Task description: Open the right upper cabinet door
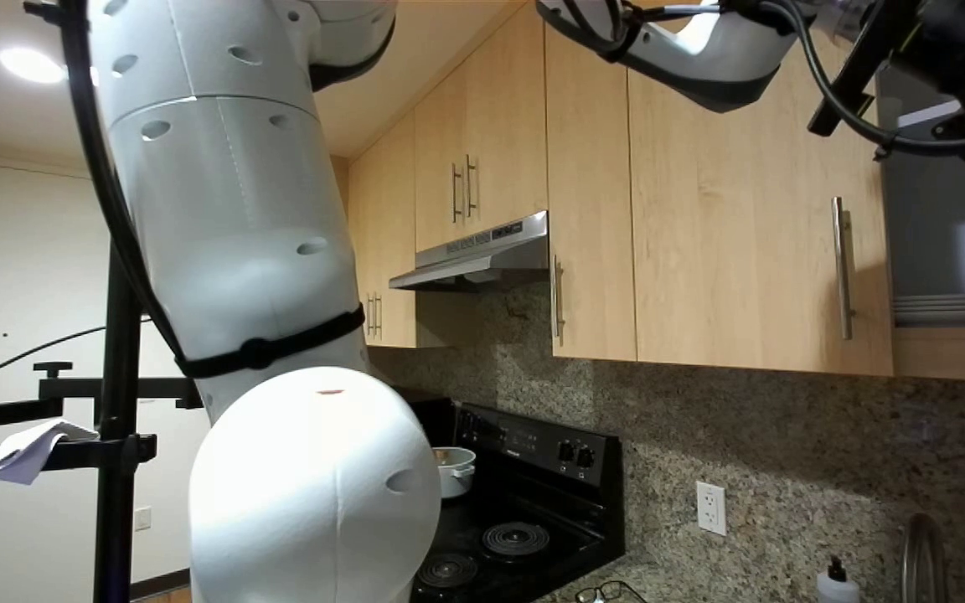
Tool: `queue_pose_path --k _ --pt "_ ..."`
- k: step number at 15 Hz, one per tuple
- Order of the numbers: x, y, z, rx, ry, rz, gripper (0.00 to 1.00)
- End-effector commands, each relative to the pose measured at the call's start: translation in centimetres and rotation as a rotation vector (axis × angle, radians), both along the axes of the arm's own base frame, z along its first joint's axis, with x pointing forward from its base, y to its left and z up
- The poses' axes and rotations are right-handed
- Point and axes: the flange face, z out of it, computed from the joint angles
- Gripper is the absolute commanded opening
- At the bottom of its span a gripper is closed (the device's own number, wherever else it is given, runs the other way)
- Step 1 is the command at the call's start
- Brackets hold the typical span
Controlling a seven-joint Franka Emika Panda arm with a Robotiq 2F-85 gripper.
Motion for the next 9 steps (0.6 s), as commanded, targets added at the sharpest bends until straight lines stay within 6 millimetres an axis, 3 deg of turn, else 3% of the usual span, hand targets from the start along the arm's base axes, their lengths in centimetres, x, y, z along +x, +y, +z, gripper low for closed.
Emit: queue_pose_path --k 1,9 --pt "-0.27 -0.60 0.17 -0.025 0.014 -0.126 1.00" --pt "-1.05 -0.50 0.02 0.001 0.086 -0.309 1.00"
